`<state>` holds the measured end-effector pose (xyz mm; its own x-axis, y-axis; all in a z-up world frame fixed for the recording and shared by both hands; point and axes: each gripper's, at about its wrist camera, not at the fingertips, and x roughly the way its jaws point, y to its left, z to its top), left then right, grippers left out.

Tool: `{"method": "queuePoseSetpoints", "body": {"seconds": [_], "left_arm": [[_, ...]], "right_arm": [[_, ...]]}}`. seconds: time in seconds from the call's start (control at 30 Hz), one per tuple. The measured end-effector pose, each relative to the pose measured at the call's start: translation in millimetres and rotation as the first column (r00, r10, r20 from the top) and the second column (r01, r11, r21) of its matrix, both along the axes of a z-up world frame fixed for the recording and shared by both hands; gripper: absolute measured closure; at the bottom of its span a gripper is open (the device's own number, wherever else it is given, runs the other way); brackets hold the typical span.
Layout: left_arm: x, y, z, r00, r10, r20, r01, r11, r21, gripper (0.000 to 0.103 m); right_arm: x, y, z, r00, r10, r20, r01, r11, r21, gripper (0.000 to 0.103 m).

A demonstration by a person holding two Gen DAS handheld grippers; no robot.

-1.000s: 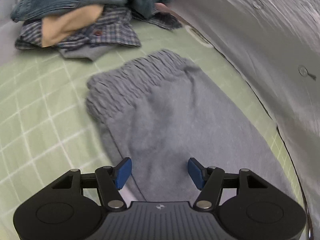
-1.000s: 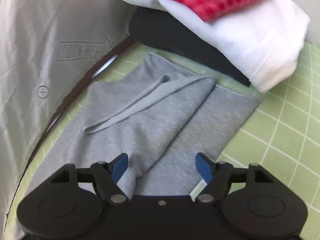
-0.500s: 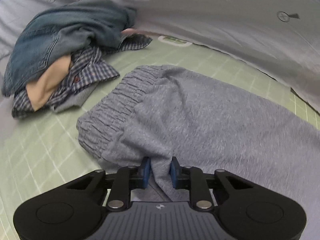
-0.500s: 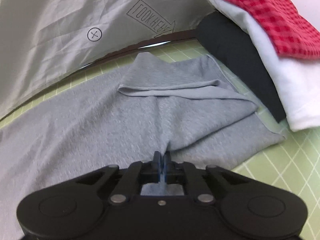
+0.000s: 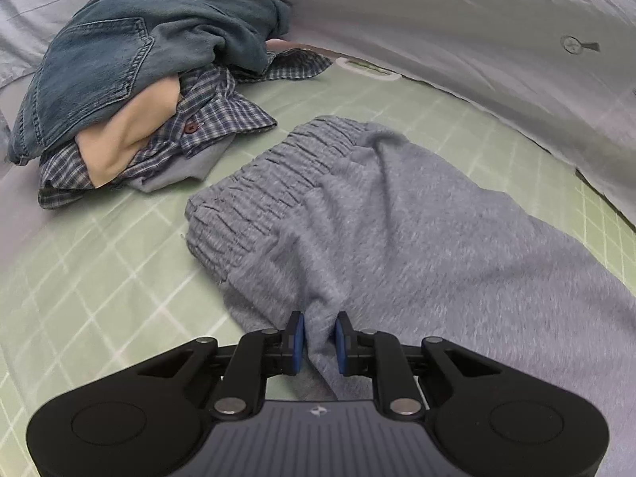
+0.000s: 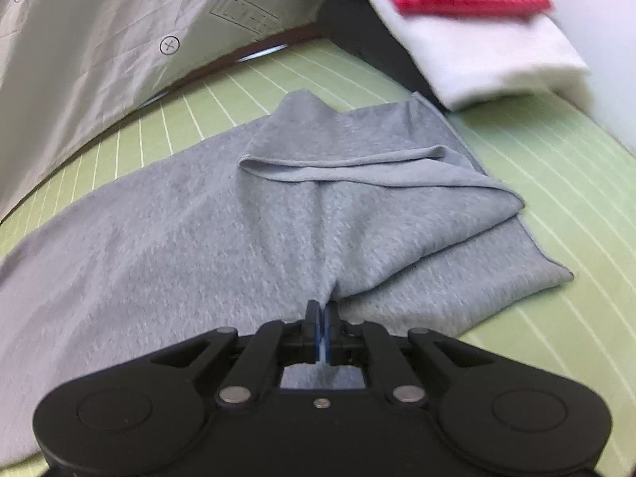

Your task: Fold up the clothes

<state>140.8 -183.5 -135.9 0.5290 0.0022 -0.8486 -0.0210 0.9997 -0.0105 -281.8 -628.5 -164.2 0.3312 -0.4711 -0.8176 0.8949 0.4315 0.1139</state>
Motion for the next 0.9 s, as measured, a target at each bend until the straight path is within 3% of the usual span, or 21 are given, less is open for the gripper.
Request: {"method": "queuePoseSetpoints", "body": {"seconds": [0.17, 0.23, 0.47, 0.5, 0.53, 0.6, 0.67, 0.7, 0.77, 0.8, 0.9], "left_arm": [[-18, 4, 11, 0.999, -0.036, -0.001, 0.036, 0.998, -0.048, 0.083], [-28, 1, 19, 0.999, -0.041, 0.005, 0.041, 0.995, -0.087, 0.081], [-77, -44, 32, 0.982, -0.186, 0.027, 0.188, 0.972, -0.139, 0.072], [-84, -52, 32, 0.978, -0.206, 0.026, 0.208, 0.968, -0.139, 0.071], [-91, -60, 32, 0.974, -0.225, 0.024, 0.226, 0.964, -0.139, 0.071], [-104, -75, 30, 0.964, -0.263, 0.021, 0.264, 0.955, -0.136, 0.068], [-117, -89, 28, 0.954, -0.301, 0.017, 0.3, 0.945, -0.132, 0.066], [-122, -96, 27, 0.949, -0.316, 0.015, 0.315, 0.94, -0.128, 0.066], [-128, -107, 24, 0.944, -0.33, 0.009, 0.328, 0.936, -0.126, 0.066], [-131, -113, 23, 0.942, -0.335, 0.007, 0.333, 0.935, -0.127, 0.066], [-138, -129, 19, 0.938, -0.347, -0.003, 0.344, 0.931, -0.124, 0.066]], "right_arm": [[-29, 18, 3, 1.0, -0.017, 0.02, 0.017, 1.0, 0.025, 0.096], [-39, 18, 7, 0.998, -0.059, 0.012, 0.059, 0.998, 0.007, 0.072], [-94, -10, 13, 0.968, -0.252, -0.002, 0.251, 0.967, -0.03, 0.057], [-102, -12, 13, 0.964, -0.265, -0.003, 0.265, 0.963, -0.04, 0.051], [-110, -15, 13, 0.96, -0.278, -0.003, 0.278, 0.959, -0.051, 0.039], [-123, -20, 11, 0.956, -0.294, -0.001, 0.293, 0.954, -0.059, 0.029], [-132, -25, 8, 0.957, -0.289, 0.011, 0.289, 0.956, -0.053, 0.031], [-135, -27, 6, 0.959, -0.282, 0.021, 0.283, 0.958, -0.047, 0.041], [-143, -32, 2, 0.963, -0.267, 0.037, 0.268, 0.963, -0.037, 0.073], [-144, -37, 2, 0.968, -0.25, 0.021, 0.251, 0.967, -0.037, 0.098], [-151, -47, 5, 0.977, -0.214, 0.002, 0.214, 0.976, -0.041, 0.102]]}}
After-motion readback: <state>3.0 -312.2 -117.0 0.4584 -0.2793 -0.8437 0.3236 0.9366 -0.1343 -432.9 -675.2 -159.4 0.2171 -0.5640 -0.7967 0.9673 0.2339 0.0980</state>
